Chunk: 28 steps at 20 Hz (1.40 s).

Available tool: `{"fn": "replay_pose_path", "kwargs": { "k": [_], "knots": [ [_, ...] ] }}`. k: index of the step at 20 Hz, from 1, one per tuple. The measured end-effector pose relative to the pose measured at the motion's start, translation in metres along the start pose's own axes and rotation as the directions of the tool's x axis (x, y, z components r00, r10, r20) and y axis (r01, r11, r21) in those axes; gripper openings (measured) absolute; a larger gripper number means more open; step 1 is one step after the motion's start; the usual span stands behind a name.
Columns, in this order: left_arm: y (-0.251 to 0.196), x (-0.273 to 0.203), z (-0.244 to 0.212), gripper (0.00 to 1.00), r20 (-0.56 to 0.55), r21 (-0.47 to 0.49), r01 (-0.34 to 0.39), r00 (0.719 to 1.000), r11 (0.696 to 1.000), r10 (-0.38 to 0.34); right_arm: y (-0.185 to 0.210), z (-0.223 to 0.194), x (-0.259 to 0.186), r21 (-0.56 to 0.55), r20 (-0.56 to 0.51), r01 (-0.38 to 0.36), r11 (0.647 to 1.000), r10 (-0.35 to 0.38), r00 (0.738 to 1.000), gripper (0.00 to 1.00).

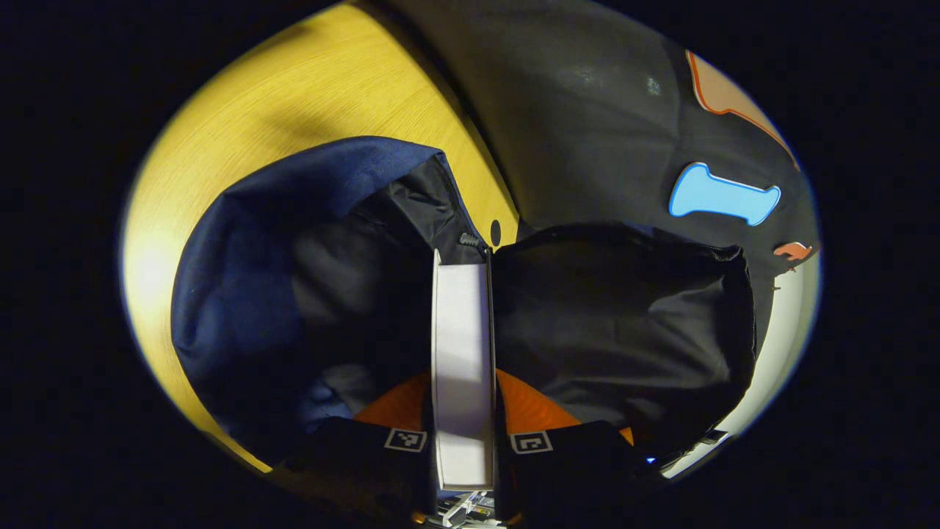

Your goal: Open the schoolbag, grab two books from the bookshelf and put them into the schoolbag.

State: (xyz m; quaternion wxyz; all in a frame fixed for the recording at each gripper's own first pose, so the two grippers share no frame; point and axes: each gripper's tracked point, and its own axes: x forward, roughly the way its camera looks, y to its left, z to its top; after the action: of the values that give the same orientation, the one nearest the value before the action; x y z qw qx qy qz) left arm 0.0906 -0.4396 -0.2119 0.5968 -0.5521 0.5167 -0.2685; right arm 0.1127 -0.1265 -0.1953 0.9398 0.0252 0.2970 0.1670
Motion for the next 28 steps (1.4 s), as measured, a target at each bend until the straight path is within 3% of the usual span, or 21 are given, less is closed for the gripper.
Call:
{"fn": "replay_pose_path", "kwargs": {
  "k": [3,4,7,9,11,13,14,15,16,19,21,24,28],
  "knots": [
    [0.002,-0.001,-0.003,0.27,-0.012,0.018,-0.019,1.0,1.0,0.019,0.0,-0.001,0.0,-0.005,-0.003,-0.001,1.0,0.001,1.0,0.11],
    [0.007,0.003,0.003,0.3,0.001,0.055,-0.06,0.998,0.997,0.06,-0.001,-0.001,0.0,-0.007,-0.004,-0.001,1.0,0.001,1.0,0.11],
    [0.022,-0.007,0.003,0.53,0.026,0.185,-0.167,0.986,0.968,0.165,0.0,-0.002,0.002,-0.011,-0.007,-0.005,1.0,0.004,1.0,0.1],
    [0.033,-0.018,0.0,0.77,0.004,0.303,-0.243,0.967,0.922,0.253,0.0,-0.003,0.003,-0.016,-0.008,-0.007,1.0,0.007,1.0,0.1],
    [0.042,-0.025,0.004,0.69,0.034,0.402,-0.309,0.946,0.862,0.323,0.001,-0.001,0.004,-0.015,-0.006,-0.01,1.0,0.01,1.0,0.11],
    [0.041,-0.03,0.005,0.79,0.074,0.466,-0.345,0.933,0.815,0.352,0.003,-0.004,0.005,-0.018,-0.011,-0.015,1.0,0.015,1.0,0.1],
    [0.041,-0.034,0.011,0.79,0.105,0.508,-0.363,0.926,0.781,0.362,0.003,-0.004,0.005,-0.018,-0.01,-0.016,1.0,0.016,1.0,0.11],
    [0.044,-0.037,0.017,0.85,0.139,0.551,-0.383,0.918,0.741,0.371,0.004,-0.005,0.005,-0.016,-0.012,-0.019,1.0,0.019,1.0,0.11],
    [0.043,-0.044,0.021,0.78,0.169,0.591,-0.397,0.912,0.702,0.373,0.004,-0.006,0.005,-0.015,-0.011,-0.019,1.0,0.019,1.0,0.11],
    [0.026,-0.079,0.035,0.79,0.259,0.663,-0.427,0.902,0.615,0.346,0.005,-0.006,0.003,-0.012,-0.011,-0.021,1.0,0.021,1.0,0.14],
    [0.017,-0.105,0.047,0.78,0.322,0.693,-0.452,0.891,0.562,0.319,0.005,-0.005,0.003,-0.017,-0.012,-0.019,1.0,0.018,1.0,0.11],
    [0.007,-0.145,0.057,0.78,0.381,0.718,-0.482,0.876,0.502,0.296,0.003,-0.006,0.002,-0.015,-0.014,-0.014,1.0,0.014,1.0,0.14],
    [-0.011,-0.202,0.083,0.78,0.487,0.709,-0.546,0.837,0.447,0.25,0.005,-0.007,0.001,-0.022,-0.014,-0.012,1.0,0.012,1.0,0.07]
  ]
}}
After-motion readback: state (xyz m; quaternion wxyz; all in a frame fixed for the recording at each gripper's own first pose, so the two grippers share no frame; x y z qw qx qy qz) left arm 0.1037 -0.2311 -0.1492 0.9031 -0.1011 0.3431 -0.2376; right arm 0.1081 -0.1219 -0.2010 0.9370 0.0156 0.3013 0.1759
